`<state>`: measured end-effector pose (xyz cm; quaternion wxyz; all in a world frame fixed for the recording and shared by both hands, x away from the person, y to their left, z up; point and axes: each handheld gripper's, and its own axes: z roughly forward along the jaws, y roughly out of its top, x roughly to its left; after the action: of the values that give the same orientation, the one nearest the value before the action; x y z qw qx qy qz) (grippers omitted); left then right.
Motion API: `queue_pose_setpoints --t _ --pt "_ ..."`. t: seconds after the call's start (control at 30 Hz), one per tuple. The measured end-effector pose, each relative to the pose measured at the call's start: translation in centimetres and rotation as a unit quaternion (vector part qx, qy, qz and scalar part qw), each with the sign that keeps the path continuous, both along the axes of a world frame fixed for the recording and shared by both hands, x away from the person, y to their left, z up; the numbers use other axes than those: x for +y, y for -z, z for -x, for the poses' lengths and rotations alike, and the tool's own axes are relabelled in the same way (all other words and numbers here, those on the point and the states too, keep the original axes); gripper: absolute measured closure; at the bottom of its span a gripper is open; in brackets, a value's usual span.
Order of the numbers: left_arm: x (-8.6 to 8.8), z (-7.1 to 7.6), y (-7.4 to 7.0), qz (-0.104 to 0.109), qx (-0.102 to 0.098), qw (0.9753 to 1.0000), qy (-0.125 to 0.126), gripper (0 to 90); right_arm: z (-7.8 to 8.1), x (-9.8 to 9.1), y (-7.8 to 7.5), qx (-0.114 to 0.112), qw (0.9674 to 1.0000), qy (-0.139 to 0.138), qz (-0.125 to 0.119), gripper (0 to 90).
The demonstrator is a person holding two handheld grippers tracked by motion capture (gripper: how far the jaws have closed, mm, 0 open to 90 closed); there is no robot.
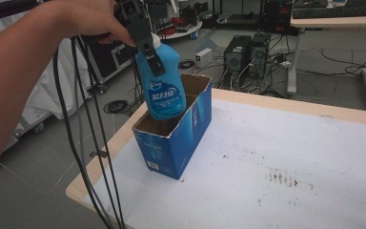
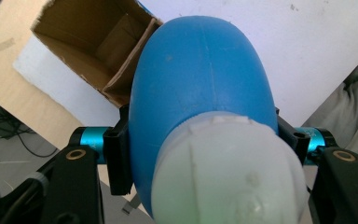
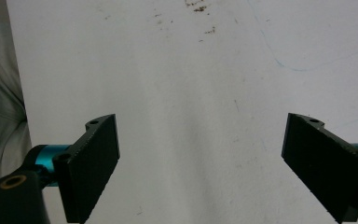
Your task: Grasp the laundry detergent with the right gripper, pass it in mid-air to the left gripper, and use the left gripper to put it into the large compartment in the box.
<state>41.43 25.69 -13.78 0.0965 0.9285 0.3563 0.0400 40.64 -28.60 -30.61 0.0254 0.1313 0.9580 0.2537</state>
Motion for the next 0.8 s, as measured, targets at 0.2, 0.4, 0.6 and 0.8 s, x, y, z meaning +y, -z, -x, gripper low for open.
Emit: queue_pose_setpoints --t 0.2,0.4,0.6,0.8 --pt "0.1 -0.3 1.9 -0.005 0.005 1.0000 0.005 37.9 0.0 0.0 0.1 0.002 1.0000 0.001 0.003 10.7" --pt "0.2 -0.5 3.9 -0.007 0.008 0.9999 0.010 37.9 0.0 0.0 0.5 0.005 1.0000 0.000 0.004 10.7" --pt "0.3 -0.8 6.5 -0.013 0.019 0.9996 0.017 37.9 -0.1 0.0 0.7 0.007 1.0000 0.001 0.006 10.6" --pt "0.5 -0.8 8.7 -0.017 0.027 0.9992 0.023 37.9 -0.1 0.1 0.8 0.009 0.9999 0.001 0.008 10.7"
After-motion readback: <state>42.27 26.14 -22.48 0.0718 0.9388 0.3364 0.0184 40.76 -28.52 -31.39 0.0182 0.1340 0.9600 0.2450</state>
